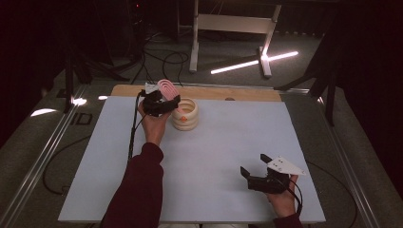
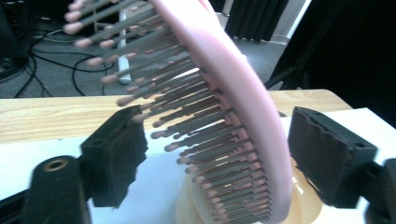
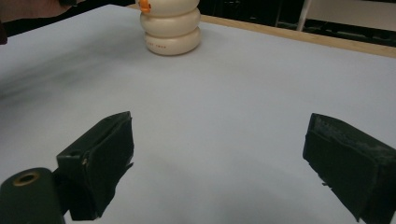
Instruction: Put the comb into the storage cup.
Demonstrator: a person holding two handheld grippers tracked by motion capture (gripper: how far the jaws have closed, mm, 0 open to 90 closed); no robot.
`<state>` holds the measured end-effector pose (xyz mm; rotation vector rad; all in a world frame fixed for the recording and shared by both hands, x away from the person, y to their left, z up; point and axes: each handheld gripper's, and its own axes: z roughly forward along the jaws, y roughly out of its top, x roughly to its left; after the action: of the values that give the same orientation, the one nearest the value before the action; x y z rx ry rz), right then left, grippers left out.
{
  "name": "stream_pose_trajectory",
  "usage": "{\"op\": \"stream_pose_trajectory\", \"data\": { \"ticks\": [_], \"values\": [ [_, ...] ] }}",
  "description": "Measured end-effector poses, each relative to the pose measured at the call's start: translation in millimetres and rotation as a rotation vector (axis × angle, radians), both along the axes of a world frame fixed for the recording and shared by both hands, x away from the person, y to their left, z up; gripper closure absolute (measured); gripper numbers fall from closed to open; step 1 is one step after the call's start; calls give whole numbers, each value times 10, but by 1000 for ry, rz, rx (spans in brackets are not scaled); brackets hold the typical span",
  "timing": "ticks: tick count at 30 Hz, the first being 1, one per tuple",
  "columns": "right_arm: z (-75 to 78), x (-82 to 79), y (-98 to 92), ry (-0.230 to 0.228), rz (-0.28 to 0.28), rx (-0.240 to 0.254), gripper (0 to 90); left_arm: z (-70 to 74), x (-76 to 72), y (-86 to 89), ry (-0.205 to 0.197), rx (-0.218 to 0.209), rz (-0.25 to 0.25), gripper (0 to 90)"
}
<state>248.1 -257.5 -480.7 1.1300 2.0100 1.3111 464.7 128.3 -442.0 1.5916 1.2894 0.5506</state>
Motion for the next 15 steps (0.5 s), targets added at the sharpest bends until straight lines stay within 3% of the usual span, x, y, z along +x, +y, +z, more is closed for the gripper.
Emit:
{"op": "stream_pose_trajectory", "data": {
  "ticks": [11,15],
  "values": [
    [-3,3,10,1,2,-2,85,-7,-31,41,7,46,19,76],
    [1,-1,9,2,1,3,85,-11,-45,76,10,51,-1,29]
  ]
}}
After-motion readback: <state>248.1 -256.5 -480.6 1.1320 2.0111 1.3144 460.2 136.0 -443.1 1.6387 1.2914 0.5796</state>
